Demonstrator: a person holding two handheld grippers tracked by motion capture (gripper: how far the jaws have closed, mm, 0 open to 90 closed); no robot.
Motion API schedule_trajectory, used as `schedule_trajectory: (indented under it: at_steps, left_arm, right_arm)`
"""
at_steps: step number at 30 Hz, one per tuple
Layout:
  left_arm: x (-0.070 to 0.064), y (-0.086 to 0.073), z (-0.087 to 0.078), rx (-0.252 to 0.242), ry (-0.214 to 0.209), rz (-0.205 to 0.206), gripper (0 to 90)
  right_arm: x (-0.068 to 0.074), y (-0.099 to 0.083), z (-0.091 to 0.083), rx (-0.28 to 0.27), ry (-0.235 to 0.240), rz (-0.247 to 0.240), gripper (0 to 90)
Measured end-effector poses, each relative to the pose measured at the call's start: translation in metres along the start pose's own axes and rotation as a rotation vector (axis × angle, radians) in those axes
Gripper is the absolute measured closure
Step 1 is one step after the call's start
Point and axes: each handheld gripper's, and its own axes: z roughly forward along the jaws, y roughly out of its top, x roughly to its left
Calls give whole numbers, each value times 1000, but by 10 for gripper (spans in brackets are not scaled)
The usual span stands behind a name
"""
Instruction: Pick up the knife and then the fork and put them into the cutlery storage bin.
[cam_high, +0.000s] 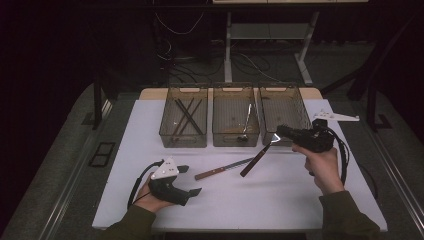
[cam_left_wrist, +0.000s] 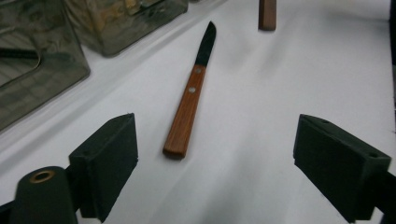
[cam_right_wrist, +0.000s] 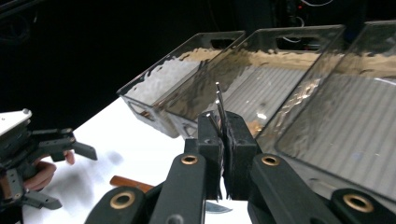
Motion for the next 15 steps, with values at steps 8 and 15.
schedule_trajectory:
  at_steps: [8, 15]
  left_arm:
    - [0, -1, 1, 25, 31, -23, 0]
    - [-2, -2, 3, 43, 28, -14, 0]
  right_arm:
    - [-13, 23, -6, -19, -41, -2, 869]
    - [-24, 48, -15, -39, -99, -18, 869]
